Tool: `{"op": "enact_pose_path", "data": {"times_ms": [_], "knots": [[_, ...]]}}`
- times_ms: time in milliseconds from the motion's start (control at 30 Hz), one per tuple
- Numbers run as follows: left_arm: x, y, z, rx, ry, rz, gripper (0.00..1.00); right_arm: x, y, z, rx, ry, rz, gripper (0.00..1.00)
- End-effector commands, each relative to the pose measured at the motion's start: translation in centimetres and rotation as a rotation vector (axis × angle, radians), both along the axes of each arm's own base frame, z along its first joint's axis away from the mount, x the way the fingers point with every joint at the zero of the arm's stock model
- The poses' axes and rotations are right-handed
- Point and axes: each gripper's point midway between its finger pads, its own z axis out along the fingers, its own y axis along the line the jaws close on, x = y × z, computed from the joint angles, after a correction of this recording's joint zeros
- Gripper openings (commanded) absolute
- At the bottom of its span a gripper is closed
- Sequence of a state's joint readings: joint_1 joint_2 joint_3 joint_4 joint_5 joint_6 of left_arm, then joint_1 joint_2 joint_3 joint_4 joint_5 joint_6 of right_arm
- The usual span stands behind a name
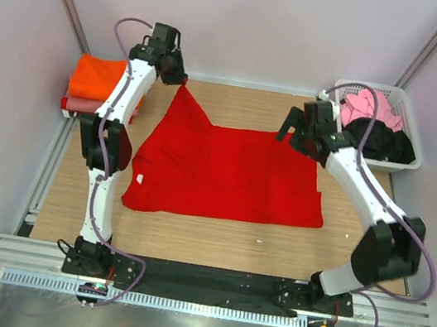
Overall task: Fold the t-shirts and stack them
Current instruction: Fold the tshirt
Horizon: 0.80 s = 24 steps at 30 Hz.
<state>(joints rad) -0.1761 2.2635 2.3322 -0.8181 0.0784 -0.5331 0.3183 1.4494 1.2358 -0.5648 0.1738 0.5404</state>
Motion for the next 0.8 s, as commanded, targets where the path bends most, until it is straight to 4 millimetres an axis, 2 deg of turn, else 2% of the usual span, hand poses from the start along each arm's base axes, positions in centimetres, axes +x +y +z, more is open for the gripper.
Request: {"op": "enact_pose_path", "data": {"times_ms": [0, 33, 67, 100, 133, 167, 200, 233, 267, 300, 333, 367, 467, 533, 567, 633, 767], "knots": [[-3.3, -0.4, 2.7, 0.073, 0.03, -0.042, 0.0, 5.3, -1.4, 0.0, -0.128, 0.009, -0.062, 0.98], [-3.6, -0.4, 2.8, 0.075, 0.035, -0.041, 0.0, 6.4, -1.9, -0.3, -0.137, 0.018, -0.08, 0.97], [-4.1, -0.5, 2.5, 0.076, 0.051, -0.049, 0.0, 8.2, -2.2, 0.9, -0.132, -0.012, -0.098, 0.93], [-4.5, -0.5, 2.3, 0.077, 0.065, -0.047, 0.0, 9.4, -2.4, 0.0, -0.136, 0.003, -0.107, 0.91], [-4.9, -0.5, 2.6, 0.074, 0.061, -0.051, 0.0, 10.4, -3.5, -3.1, -0.152, 0.087, -0.129, 0.89], [-5.3, -0.4, 1.7, 0.079, 0.083, -0.054, 0.0, 12.2, -3.4, -2.4, -0.131, 0.072, -0.127, 0.86], [-5.5, -0.2, 1.6, 0.08, 0.088, -0.047, 0.0, 13.1, -3.9, -3.1, -0.133, 0.089, -0.137, 0.84], [-5.7, -0.1, 1.5, 0.078, 0.094, -0.038, 0.0, 13.6, -4.4, -5.9, -0.147, 0.163, -0.145, 0.84], [-6.1, -0.3, 1.4, 0.065, 0.103, -0.045, 0.0, 15.1, -5.1, -5.2, -0.123, 0.138, -0.162, 0.82], [-6.3, -0.6, 1.4, 0.051, 0.107, -0.051, 0.0, 15.8, -5.4, -5.5, -0.114, 0.14, -0.166, 0.82], [-6.4, -0.8, 1.4, 0.039, 0.108, -0.057, 0.0, 16.2, -5.8, -7.5, -0.121, 0.178, -0.172, 0.81], [-6.5, -1.0, 1.5, 0.032, 0.105, -0.061, 0.0, 17.3, -6.2, -6.9, -0.117, 0.155, -0.184, 0.82], [-6.8, -0.8, 1.0, 0.039, 0.125, -0.061, 0.0, 18.6, -7.4, -8.9, -0.127, 0.194, -0.2, 0.82], [-7.1, -0.6, 1.2, 0.04, 0.13, -0.061, 0.0, 19.1, -7.7, -9.3, -0.131, 0.204, -0.203, 0.81], [-7.2, -0.5, 1.8, 0.037, 0.115, -0.058, 0.0, 19.1, -8.0, -10.5, -0.137, 0.227, -0.207, 0.81], [-7.6, -0.3, 1.3, 0.044, 0.123, -0.055, 0.0, 19.1, -8.3, -11.2, -0.146, 0.238, -0.215, 0.81], [-7.4, -0.1, 1.6, 0.036, 0.112, -0.049, 0.0, 18.7, -8.5, -12.9, -0.159, 0.267, -0.215, 0.8]]}}
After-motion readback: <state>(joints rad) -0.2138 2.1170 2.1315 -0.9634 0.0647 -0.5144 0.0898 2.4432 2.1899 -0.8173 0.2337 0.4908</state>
